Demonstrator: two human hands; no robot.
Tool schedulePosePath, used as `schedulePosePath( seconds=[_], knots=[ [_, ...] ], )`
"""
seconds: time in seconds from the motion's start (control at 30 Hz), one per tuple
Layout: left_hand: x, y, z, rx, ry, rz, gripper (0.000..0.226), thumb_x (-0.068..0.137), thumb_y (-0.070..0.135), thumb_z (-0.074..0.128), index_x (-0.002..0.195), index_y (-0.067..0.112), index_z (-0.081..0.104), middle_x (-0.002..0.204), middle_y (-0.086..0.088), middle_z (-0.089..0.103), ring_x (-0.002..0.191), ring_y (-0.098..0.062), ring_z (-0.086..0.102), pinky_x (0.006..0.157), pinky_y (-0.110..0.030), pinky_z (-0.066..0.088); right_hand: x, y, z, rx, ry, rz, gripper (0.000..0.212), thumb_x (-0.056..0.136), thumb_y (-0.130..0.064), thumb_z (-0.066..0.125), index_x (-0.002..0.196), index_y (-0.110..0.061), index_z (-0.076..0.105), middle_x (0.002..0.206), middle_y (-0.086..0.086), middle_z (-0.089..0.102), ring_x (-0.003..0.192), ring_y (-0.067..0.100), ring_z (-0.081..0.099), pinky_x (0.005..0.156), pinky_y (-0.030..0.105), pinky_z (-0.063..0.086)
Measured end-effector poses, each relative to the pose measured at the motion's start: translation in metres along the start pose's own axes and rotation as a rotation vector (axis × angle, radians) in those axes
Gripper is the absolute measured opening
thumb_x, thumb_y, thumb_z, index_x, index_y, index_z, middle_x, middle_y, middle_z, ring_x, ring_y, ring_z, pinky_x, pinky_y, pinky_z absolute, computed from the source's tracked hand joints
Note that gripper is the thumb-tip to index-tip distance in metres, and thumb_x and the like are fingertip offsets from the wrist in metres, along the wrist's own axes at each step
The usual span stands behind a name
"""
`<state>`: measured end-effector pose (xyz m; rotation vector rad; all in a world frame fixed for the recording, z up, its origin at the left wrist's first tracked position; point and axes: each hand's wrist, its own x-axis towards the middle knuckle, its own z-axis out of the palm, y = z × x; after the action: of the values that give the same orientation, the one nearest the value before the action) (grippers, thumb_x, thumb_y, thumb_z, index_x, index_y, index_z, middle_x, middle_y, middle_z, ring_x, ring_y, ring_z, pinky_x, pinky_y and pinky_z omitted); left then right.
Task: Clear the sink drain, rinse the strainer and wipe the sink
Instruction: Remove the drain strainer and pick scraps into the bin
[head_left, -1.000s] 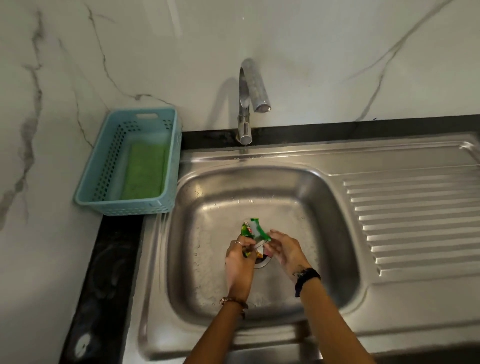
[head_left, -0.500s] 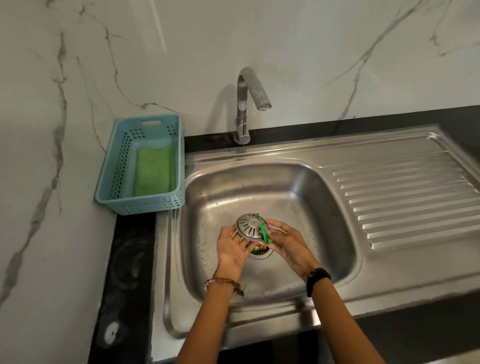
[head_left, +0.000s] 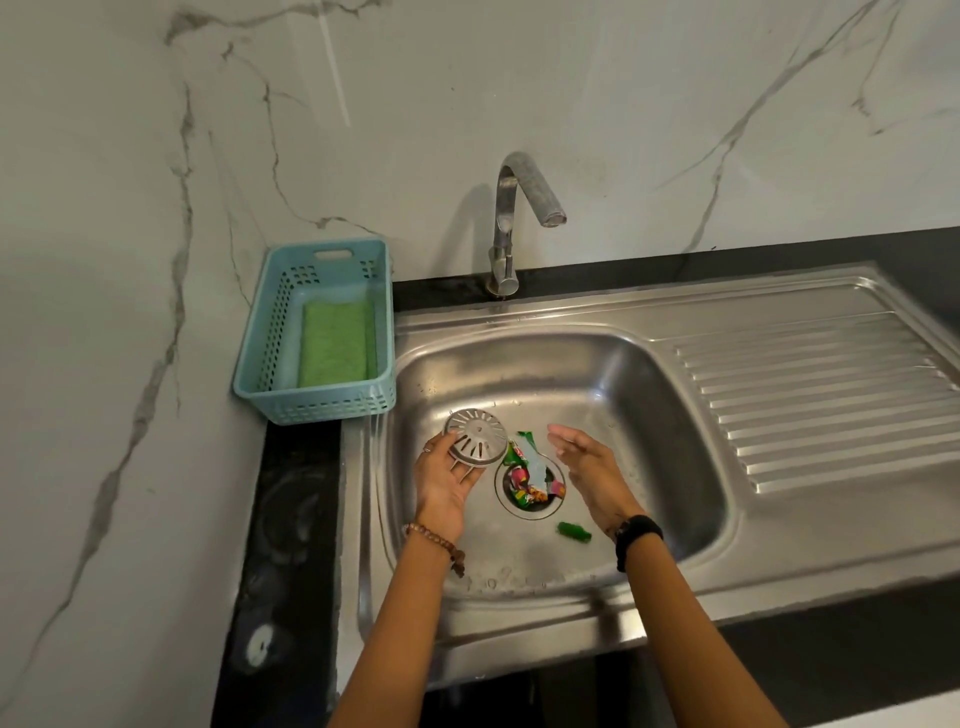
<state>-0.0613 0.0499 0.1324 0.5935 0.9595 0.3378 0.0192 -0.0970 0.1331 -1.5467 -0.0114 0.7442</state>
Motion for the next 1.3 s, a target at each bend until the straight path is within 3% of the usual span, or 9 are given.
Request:
schedulePosePath(
  seconds=[0.13, 0.27, 0.4, 0.57, 0.67, 0.77, 0.9, 1.07, 1.3],
  knots=[
    [0.000, -0.007, 0.011, 0.014, -0.072, -0.029, 0.023, 0.091, 0.018, 0.050, 0.111, 0.006, 0.054, 0.096, -0.012, 0.062, 0.081, -0.021, 0.060, 0.066, -0.031, 0.050, -0.001, -0.004, -0.004, 0.081, 0.072, 0.014, 0.026, 0.093, -0.010, 0.050, 0.118, -0.007, 0.057, 0.116, 0.012, 0.063, 0.109, 0.025, 0.058, 0.097, 0.039, 0.044],
    [-0.003, -0.026, 0.041, 0.102, -0.140, -0.062, 0.013, 0.091, 0.018, 0.050, 0.099, 0.010, 0.055, 0.092, -0.009, 0.063, 0.081, -0.020, 0.060, 0.066, -0.030, 0.050, -0.004, -0.018, -0.022, 0.109, 0.043, -0.002, 0.021, 0.091, -0.022, 0.055, 0.109, -0.012, 0.063, 0.103, 0.009, 0.067, 0.091, 0.022, 0.065, 0.081, 0.032, 0.055],
    [-0.006, -0.053, 0.082, 0.213, -0.197, -0.048, 0.009, 0.092, 0.014, 0.048, 0.085, 0.015, 0.054, 0.089, -0.010, 0.063, 0.079, -0.020, 0.061, 0.068, -0.030, 0.050, 0.000, -0.030, -0.058, 0.080, 0.112, -0.073, 0.017, 0.089, -0.012, 0.058, 0.104, -0.011, 0.064, 0.100, 0.010, 0.067, 0.085, 0.018, 0.065, 0.075, 0.028, 0.054],
    [0.000, -0.078, 0.147, 0.424, -0.262, 0.086, 0.014, 0.089, 0.011, 0.056, 0.102, 0.007, 0.060, 0.086, -0.007, 0.062, 0.075, -0.016, 0.059, 0.071, -0.027, 0.051, 0.021, -0.052, -0.116, 0.067, 0.347, -0.176, 0.018, 0.085, 0.002, 0.058, 0.100, -0.006, 0.063, 0.104, 0.023, 0.066, 0.095, 0.031, 0.062, 0.082, 0.042, 0.052],
    [0.011, -0.091, 0.195, 0.476, -0.239, 0.128, 0.026, 0.086, 0.004, 0.060, 0.107, -0.009, 0.060, 0.075, -0.005, 0.061, 0.069, -0.013, 0.058, 0.059, -0.020, 0.054, 0.042, -0.068, -0.153, 0.016, 0.433, -0.219, 0.013, 0.084, -0.001, 0.061, 0.095, -0.007, 0.066, 0.100, 0.021, 0.068, 0.092, 0.032, 0.066, 0.084, 0.041, 0.055],
    [0.026, -0.105, 0.234, 0.494, -0.196, 0.137, 0.026, 0.084, -0.002, 0.060, 0.106, -0.014, 0.059, 0.080, -0.012, 0.063, 0.066, -0.016, 0.059, 0.051, -0.014, 0.054, 0.067, -0.079, -0.187, -0.103, 0.456, -0.217, 0.015, 0.082, -0.005, 0.065, 0.095, -0.011, 0.068, 0.095, 0.013, 0.070, 0.083, 0.022, 0.065, 0.073, 0.026, 0.055],
    [0.052, -0.124, 0.265, 0.534, -0.091, 0.175, 0.029, 0.079, -0.004, 0.065, 0.105, -0.014, 0.061, 0.095, -0.022, 0.063, 0.064, -0.016, 0.059, 0.059, -0.018, 0.056, 0.108, -0.088, -0.218, -0.180, 0.408, -0.161, 0.030, 0.077, -0.003, 0.068, 0.105, -0.010, 0.063, 0.098, 0.006, 0.066, 0.087, 0.017, 0.060, 0.063, 0.013, 0.045],
    [0.078, -0.131, 0.289, 0.590, 0.029, 0.258, 0.028, 0.074, -0.001, 0.072, 0.099, -0.011, 0.065, 0.100, -0.025, 0.068, 0.071, -0.023, 0.065, 0.071, -0.026, 0.058, 0.142, -0.095, -0.230, -0.200, 0.360, -0.160, 0.035, 0.076, 0.003, 0.067, 0.108, -0.009, 0.057, 0.104, 0.012, 0.068, 0.087, 0.019, 0.063, 0.063, 0.010, 0.050],
    [0.099, -0.138, 0.304, 0.722, 0.141, 0.335, 0.015, 0.072, 0.009, 0.076, 0.084, 0.000, 0.072, 0.076, -0.008, 0.069, 0.041, 0.007, 0.058, 0.050, -0.007, 0.051, 0.164, -0.096, -0.235, -0.312, 0.377, -0.222, 0.032, 0.083, -0.002, 0.064, 0.113, -0.008, 0.054, 0.111, 0.017, 0.067, 0.095, 0.025, 0.065, 0.056, 0.007, 0.043]
  ],
)
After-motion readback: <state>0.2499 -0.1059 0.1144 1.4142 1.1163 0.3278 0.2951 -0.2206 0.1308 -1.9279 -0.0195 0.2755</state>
